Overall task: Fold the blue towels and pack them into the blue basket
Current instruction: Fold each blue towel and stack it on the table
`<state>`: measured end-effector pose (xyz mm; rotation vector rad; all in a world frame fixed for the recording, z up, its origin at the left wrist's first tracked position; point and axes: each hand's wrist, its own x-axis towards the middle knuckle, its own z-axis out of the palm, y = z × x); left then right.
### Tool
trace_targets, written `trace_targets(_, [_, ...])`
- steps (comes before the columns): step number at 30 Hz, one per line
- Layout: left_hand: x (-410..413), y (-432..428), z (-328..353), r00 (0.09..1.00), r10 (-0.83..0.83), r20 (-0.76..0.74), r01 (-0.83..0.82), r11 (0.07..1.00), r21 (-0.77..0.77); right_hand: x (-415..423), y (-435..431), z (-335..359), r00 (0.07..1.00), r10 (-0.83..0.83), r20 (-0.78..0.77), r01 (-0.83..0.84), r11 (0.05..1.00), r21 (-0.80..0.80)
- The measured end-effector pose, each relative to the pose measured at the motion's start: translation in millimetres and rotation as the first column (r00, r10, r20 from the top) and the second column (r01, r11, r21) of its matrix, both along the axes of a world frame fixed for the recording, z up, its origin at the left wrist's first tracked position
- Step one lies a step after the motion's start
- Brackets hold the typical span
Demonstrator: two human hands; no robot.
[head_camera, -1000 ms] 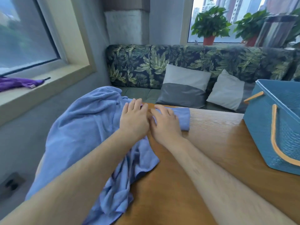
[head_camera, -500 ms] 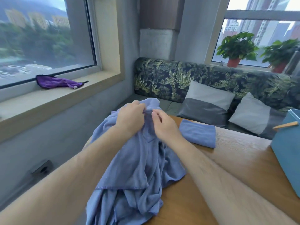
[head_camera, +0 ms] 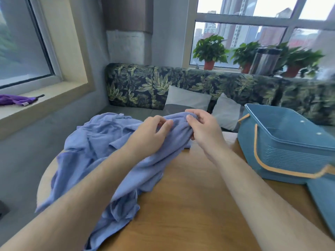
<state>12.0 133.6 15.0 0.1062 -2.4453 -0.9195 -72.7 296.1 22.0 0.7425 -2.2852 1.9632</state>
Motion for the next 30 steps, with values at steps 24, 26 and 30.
trace_targets(24, [4.9, 136.5, -143.1, 0.896, -0.137, 0.424, 0.230, 0.957, -0.178, 39.4, 195.7, -89.4, 0.868, -0.315, 0.384, 0.143, 0.899, 0.413])
trace_targets(26, [4.9, 129.9, -140.7, 0.925, -0.117, 0.362, 0.182, 0.972, -0.149, 39.8, 198.5, -90.4, 0.858, -0.334, 0.392, 0.196, 0.916, 0.351])
trace_targets(30, [0.6, 103.9, -115.6, 0.969, 0.053, 0.242, -0.032, 0.995, -0.091, 35.3, 203.5, -90.7, 0.829, -0.349, 0.438, 0.291, 0.936, 0.197])
